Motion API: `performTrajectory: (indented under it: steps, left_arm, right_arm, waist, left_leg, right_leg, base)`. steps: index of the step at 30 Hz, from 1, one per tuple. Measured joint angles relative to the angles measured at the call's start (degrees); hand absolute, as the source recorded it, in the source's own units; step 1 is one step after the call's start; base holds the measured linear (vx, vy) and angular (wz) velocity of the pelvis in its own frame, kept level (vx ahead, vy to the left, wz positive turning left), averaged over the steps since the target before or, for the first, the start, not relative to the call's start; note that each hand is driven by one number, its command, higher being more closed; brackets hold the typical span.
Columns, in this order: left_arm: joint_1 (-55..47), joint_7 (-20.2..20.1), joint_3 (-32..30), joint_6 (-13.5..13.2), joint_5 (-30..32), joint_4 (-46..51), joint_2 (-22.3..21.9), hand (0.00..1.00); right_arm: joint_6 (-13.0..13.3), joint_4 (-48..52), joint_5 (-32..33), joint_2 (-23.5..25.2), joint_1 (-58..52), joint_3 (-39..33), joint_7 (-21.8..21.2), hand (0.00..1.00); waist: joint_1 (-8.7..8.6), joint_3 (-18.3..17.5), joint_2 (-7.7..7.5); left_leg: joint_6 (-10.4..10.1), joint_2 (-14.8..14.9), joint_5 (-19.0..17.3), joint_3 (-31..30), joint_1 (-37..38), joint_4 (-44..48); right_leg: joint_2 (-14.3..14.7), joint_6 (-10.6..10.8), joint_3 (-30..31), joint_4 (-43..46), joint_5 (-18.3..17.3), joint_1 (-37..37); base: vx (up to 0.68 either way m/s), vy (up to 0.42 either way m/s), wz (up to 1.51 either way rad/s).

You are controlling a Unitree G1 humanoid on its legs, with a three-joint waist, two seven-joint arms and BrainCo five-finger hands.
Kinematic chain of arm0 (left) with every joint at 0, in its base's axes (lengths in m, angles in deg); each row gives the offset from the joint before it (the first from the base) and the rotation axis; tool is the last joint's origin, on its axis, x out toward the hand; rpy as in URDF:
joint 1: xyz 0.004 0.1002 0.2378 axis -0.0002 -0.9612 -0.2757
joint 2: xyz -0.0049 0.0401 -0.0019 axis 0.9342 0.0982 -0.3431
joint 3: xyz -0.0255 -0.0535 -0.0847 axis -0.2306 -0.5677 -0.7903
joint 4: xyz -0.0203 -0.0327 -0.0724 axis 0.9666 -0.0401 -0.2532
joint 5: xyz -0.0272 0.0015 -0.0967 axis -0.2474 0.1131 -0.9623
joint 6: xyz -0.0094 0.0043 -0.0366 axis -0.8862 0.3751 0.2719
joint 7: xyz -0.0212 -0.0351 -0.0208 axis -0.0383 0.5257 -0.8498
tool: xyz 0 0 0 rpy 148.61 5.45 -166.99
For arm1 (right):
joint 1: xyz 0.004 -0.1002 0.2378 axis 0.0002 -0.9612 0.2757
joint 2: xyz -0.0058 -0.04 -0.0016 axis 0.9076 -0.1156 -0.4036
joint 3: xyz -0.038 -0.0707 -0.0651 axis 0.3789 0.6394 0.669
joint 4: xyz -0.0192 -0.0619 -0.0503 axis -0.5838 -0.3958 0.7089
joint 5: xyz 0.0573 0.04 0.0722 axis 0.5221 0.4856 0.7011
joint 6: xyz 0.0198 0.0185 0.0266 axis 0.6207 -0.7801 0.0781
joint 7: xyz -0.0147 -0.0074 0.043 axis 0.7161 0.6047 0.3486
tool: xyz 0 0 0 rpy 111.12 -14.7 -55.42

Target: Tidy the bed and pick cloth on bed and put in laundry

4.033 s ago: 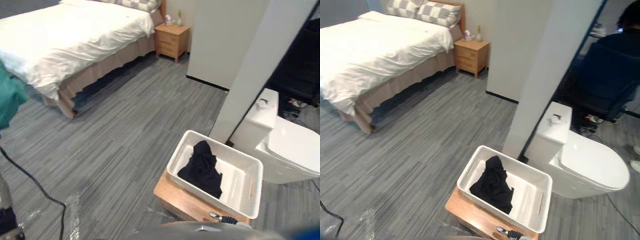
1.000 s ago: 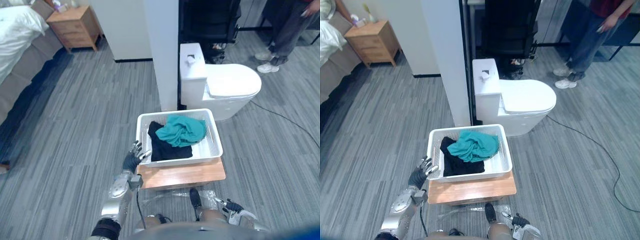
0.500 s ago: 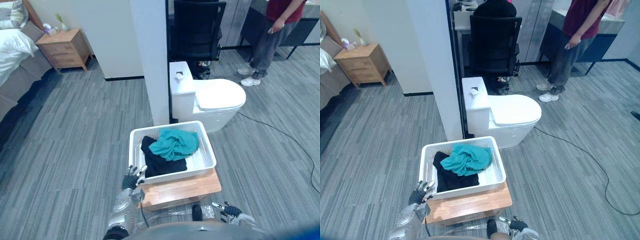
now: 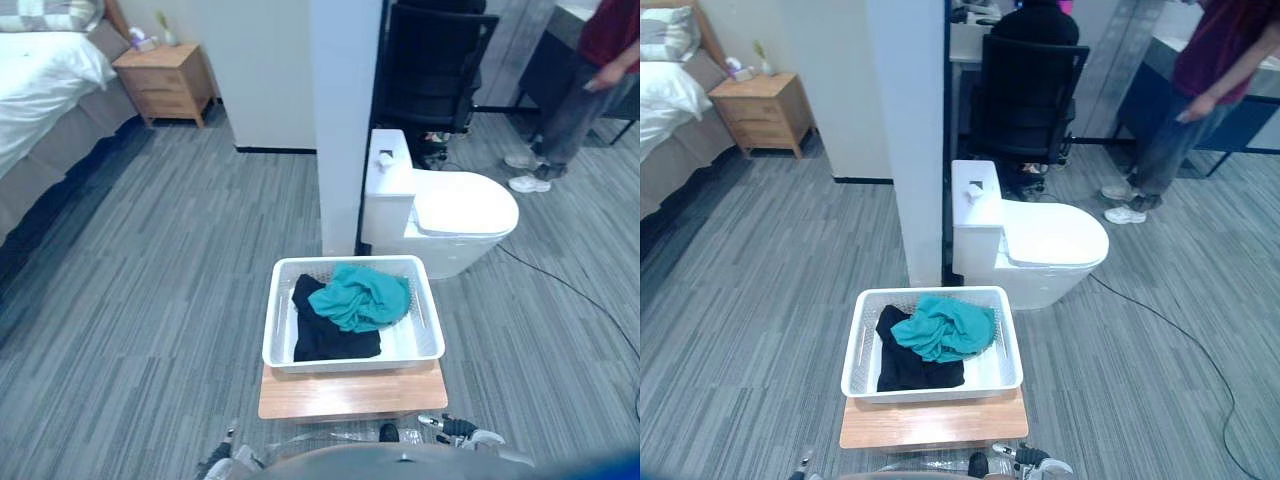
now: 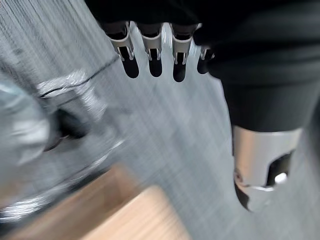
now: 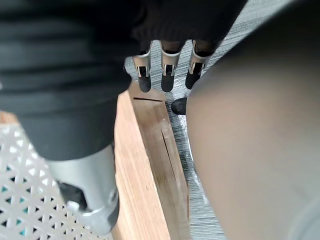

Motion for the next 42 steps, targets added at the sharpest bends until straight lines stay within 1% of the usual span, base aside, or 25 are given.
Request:
performTrajectory:
  steps: [1,2,4,5,6,7,8,9,10,11,12,14,16,17,19,20,22,26,28,29,32,35,39,40,42]
  left_arm:
    - [0.0,-0.32,-2.17,-2.28,-0.94,2.05,1.32,0.0]
    - [-0.01,-0.82,-2.79,-2.98,-1.92,2.95,2.01,0.0]
    - [0.11,-3.8,-4.64,-4.05,-2.77,5.89,4.56,0.0]
    - [0.04,-6.05,-5.01,-4.21,-3.56,6.79,5.17,0.0]
    - [0.12,-7.29,-5.37,-3.96,-3.94,7.31,5.26,0.0]
    - [0.33,-11.1,-5.79,-1.63,-4.89,8.24,5.21,0.0]
    - [0.37,-14.51,-5.38,1.37,-4.74,8.16,4.84,0.0]
    - [0.34,-15.76,-5.0,2.79,-4.57,8.05,4.25,0.0]
    - [0.06,-16.98,-3.83,5.2,-3.51,7.75,3.07,0.0]
    - [-0.37,-17.61,-2.8,7.69,-1.55,7.38,0.99,0.0]
    - [-0.5,-17.86,-2.14,8.83,-1.0,6.8,0.0,0.0]
    - [-0.62,-18.44,-0.22,13.3,2.18,2.69,-2.72,0.0]
    - [-1.08,-19.36,0.56,15.06,5.17,0.83,-3.68,0.0]
    - [-1.24,-19.5,0.8,15.4,6.65,0.78,-3.23,0.0]
    - [-1.51,-20.52,1.15,17.18,11.61,0.55,-3.12,0.0]
    - [-1.56,-20.62,1.26,17.68,12.62,0.51,-3.2,0.0]
    - [-0.98,-21.85,1.79,19.72,16.79,-0.8,-3.39,0.0]
    - [0.36,-21.91,4.92,21.65,18.98,-1.13,-1.93,0.0]
    - [0.5,-22.68,6.02,22.59,19.04,-1.12,-1.42,0.0]
    - [0.73,-23.6,6.9,23.41,20.53,-1.11,-0.95,0.0]
    - [0.99,-24.47,8.23,23.55,22.32,-1.14,-0.41,0.0]
    - [0.95,-24.51,10.07,23.53,22.43,-1.17,0.24,0.0]
    - [0.93,-24.67,10.35,23.36,22.41,-1.26,0.31,0.0]
    - [0.93,-24.67,10.37,23.24,22.42,-1.27,0.3,0.0]
    - [0.96,-24.54,10.4,23.05,22.43,-1.34,0.26,0.0]
  right_arm:
    - [-0.14,0.02,0.2,-0.3,0.05,0.03,-0.31,0.0]
    - [-0.27,0.02,0.19,-0.36,0.1,0.04,-0.35,0.0]
    - [-0.37,0.06,0.12,-0.59,0.2,0.04,-0.61,0.0]
    - [-0.37,0.2,0.1,-0.68,0.21,0.03,-0.9,0.0]
    - [-0.38,0.27,0.09,-0.73,0.21,0.02,-1.02,0.0]
    - [-0.59,0.5,0.08,-0.82,0.2,0.0,-1.1,0.0]
    - [-1.02,0.48,0.08,-0.93,0.13,-0.01,-1.1,0.0]
    - [-1.27,0.48,0.08,-0.96,0.15,-0.01,-1.1,0.0]
    - [-1.51,0.5,0.08,-1.0,0.18,-0.02,-1.1,0.0]
    - [-1.51,0.5,0.08,-0.96,0.16,-0.17,-1.09,0.0]
    - [-1.51,0.49,0.08,-0.91,0.14,-0.36,-1.09,0.0]
    - [-1.49,0.48,0.03,-0.61,0.1,-0.9,-0.99,0.0]
    - [-1.43,0.48,-0.18,-0.38,0.03,-1.37,-0.84,0.0]
    - [-1.42,0.47,-0.56,-0.27,0.03,-1.61,-0.8,0.0]
    - [-1.45,0.41,-0.85,-0.31,-0.3,-2.42,-0.79,0.0]
    - [-1.46,0.41,-0.91,-0.33,-0.33,-2.51,-0.79,0.0]
    - [-1.5,0.31,-1.26,-0.31,-0.27,-2.5,-0.71,0.0]
    - [-1.5,-0.2,-1.32,-0.29,0.08,-2.47,-0.57,0.0]
    - [-1.49,-0.19,-1.73,-0.2,0.2,-2.43,-0.57,0.0]
    - [-1.49,-0.15,-1.75,-0.19,0.26,-2.43,-0.56,0.0]
    - [-1.49,-0.07,-1.75,-0.18,0.41,-2.44,-0.57,0.0]
    - [-1.48,0.15,-1.77,-0.15,0.2,-2.45,-0.56,0.0]
    - [-1.38,0.45,-1.75,-0.1,0.13,-2.46,-0.56,0.0]
    - [-1.38,0.45,-1.75,-0.11,0.01,-2.46,-0.54,0.0]
    - [-1.38,0.45,-1.72,-0.11,0.07,-2.43,-0.48,0.0]
  waist:
    - [0.07,0.06,0.14]
    - [0.11,0.26,0.51]
    - [0.16,0.29,0.57]
    - [0.2,0.33,0.65]
    - [0.2,0.32,0.65]
    - [0.14,0.32,0.72]
    - [-0.04,0.24,0.67]
    - [-0.03,0.22,0.62]
    - [0.03,0.27,0.71]
    - [0.06,0.27,0.7]
    - [0.06,0.26,0.69]
    - [0.03,0.21,0.62]
    - [-0.07,-0.06,0.34]
    - [-0.02,-0.1,0.33]
    - [-0.01,-0.63,0.56]
    - [0.01,-0.73,0.66]
    - [0.04,-0.84,0.83]
    - [0.0,-0.81,0.79]
    - [-0.02,-0.81,0.74]
    - [-0.05,-0.81,0.7]
    - [-0.15,-0.75,0.66]
    - [-0.11,-0.73,0.64]
    - [-0.16,-0.7,0.84]
    - [-0.26,-0.66,0.93]
    - [-0.46,-0.65,0.99]
  left_leg:
    - [-0.16,0.06,0.1,-0.69,-0.08,-0.01]
    - [-0.21,0.07,0.15,-0.79,-0.11,0.0]
    - [-0.29,0.14,0.29,-0.97,-0.12,0.03]
    - [-0.34,0.14,0.52,-1.08,-0.25,0.03]
    - [-0.31,0.14,0.59,-1.22,-0.37,0.04]
    - [-0.33,0.15,0.64,-1.83,-0.63,0.04]
    - [-0.37,0.18,0.74,-2.28,-0.83,0.03]
    - [-0.37,0.2,0.77,-2.29,-0.84,0.03]
    - [-0.34,0.23,0.86,-2.29,-0.86,0.03]
    - [-0.34,0.29,0.9,-2.32,-0.91,0.03]
    - [-0.35,0.33,0.91,-2.33,-0.91,0.03]
    - [-0.45,0.55,0.97,-2.32,-0.91,0.04]
    - [-0.6,0.77,1.05,-2.25,-0.9,0.09]
    - [-0.69,0.84,1.11,-2.21,-0.9,0.1]
    - [-0.84,0.95,1.29,-2.02,-0.75,0.26]
    - [-0.84,0.94,1.29,-1.98,-0.69,0.34]
    - [-0.84,0.73,1.29,-2.0,-0.46,0.88]
    - [-0.84,0.59,1.29,-2.06,-0.29,0.81]
    - [-0.84,0.5,1.29,-2.05,-0.38,0.69]
    - [-0.84,0.51,1.29,-2.07,-0.59,0.32]
    - [-0.83,0.72,1.28,-2.12,-0.79,-0.53]
    - [-0.83,0.72,1.28,-2.05,-0.74,-0.77]
    - [-0.83,0.82,1.28,-2.01,-0.67,-0.93]
    - [-0.85,0.89,1.27,-2.0,-0.67,-0.97]
    - [-0.91,0.98,1.23,-1.98,-0.67,-0.99]
  right_leg:
    - [-0.04,-0.06,-0.54,0.0,-0.18,0.23]
    - [-0.07,-0.08,-0.68,-0.01,-0.25,0.29]
    - [-0.08,-0.19,-0.91,-0.01,-0.55,0.43]
    - [-0.18,-0.36,-1.26,-0.01,-0.71,0.44]
    - [-0.24,-0.4,-1.52,-0.01,-0.79,0.43]
    - [-0.33,0.05,-2.1,-0.01,-1.34,0.43]
    - [-0.38,-0.16,-2.52,-0.01,-1.54,0.44]
    - [-0.37,-0.18,-2.52,-0.01,-1.56,0.44]
    - [-0.36,-0.35,-2.57,-0.01,-1.75,0.44]
    - [-0.33,-0.45,-2.75,-0.01,-1.85,0.45]
    - [-0.29,-0.44,-2.8,-0.01,-1.88,0.46]
    - [-0.08,-0.31,-2.96,-0.01,-1.88,0.52]
    - [0.22,-0.28,-2.91,-0.01,-1.78,0.53]
    - [0.31,-0.39,-2.89,-0.01,-1.7,0.53]
    - [0.56,-0.47,-2.38,0.0,-1.27,0.64]
    - [0.58,-0.49,-2.27,0.0,-1.24,0.7]
    - [0.63,-0.51,-2.22,-0.01,-0.84,1.09]
    - [0.6,-0.52,-1.97,-0.03,-0.63,1.16]
    - [0.56,-0.54,-1.76,-0.04,-0.58,0.87]
    - [0.56,-0.4,-1.74,-0.05,-0.69,0.45]
    - [0.62,-0.58,-1.83,-0.05,-0.75,-0.14]
    - [0.53,-0.58,-2.35,-0.05,-0.73,-0.19]
    - [0.69,-0.61,-2.4,-0.04,-0.48,-0.31]
    - [0.79,-0.3,-2.4,-0.04,-0.18,-0.35]
    - [0.94,-0.54,-2.37,-0.04,-0.02,-0.39]
  base:
    - [0.03,-0.01,0.17]
    - [0.01,-0.01,0.16]
    - [0.0,-0.016,0.08]
    - [0.0,-0.02,0.1]
    - [-0.01,-0.022,0.17]
    - [0.0,-0.02,0.21]
    - [0.0,-0.018,0.18]
    - [0.0,-0.017,0.09]
    - [0.0,0.0,0.0]
    - [0.0,0.0,0.0]
    - [0.02,-0.014,0.03]
    - [0.0,0.0,0.0]
    - [0.02,-0.012,-0.01]
    - [0.03,-0.03,-0.04]
    - [0.04,-0.023,-0.09]
    - [0.02,-0.002,-0.1]
    - [0.0,0.007,-0.06]
    - [-0.05,-0.008,-0.02]
    - [-0.09,-0.014,-0.03]
    - [-0.08,-0.015,0.0]
    - [-0.09,-0.013,0.02]
    - [-0.05,-0.01,0.0]
    - [0.0,-0.006,-0.04]
    - [0.04,-0.006,-0.03]
    - [0.04,-0.001,-0.02]
